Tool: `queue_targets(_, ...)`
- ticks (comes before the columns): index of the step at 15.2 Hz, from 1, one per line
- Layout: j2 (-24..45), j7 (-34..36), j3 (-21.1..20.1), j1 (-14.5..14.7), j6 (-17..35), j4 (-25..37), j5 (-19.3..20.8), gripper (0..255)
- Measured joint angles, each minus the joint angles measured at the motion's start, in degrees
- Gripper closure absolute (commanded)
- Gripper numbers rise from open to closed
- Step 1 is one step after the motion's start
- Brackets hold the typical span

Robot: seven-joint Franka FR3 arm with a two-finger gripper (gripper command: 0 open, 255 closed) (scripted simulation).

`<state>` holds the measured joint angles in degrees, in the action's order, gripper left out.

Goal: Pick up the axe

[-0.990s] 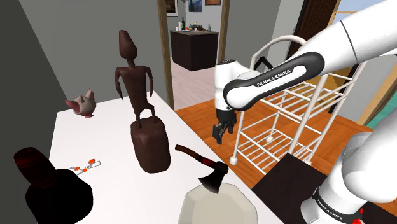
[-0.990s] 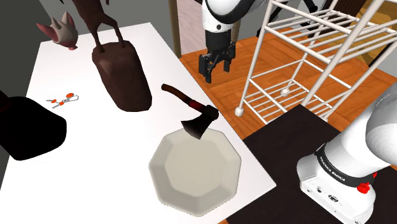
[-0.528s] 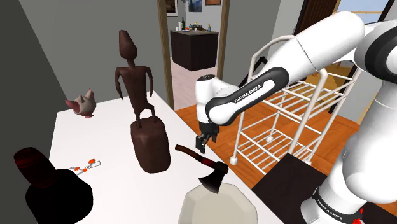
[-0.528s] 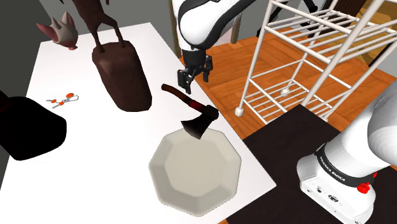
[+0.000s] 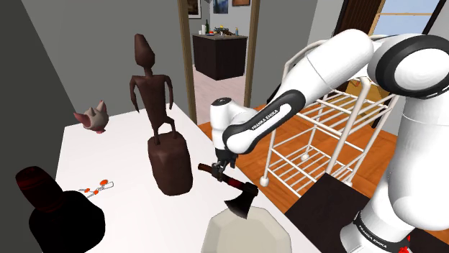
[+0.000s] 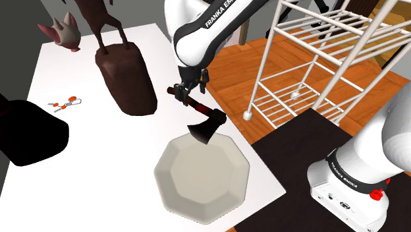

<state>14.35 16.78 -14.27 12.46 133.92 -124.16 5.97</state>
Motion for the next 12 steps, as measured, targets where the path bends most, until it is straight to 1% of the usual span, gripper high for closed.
queue_targets(3,1.8,0.5,0.3,0.2,2.0,-0.4,0.7,0)
queue_targets(4,1.9,0.5,0.3,0.2,2.2,-0.3,0.8,255)
queue_targets(12,2.1,0.6,0.3,0.3,2.3,-0.3,0.9,255)
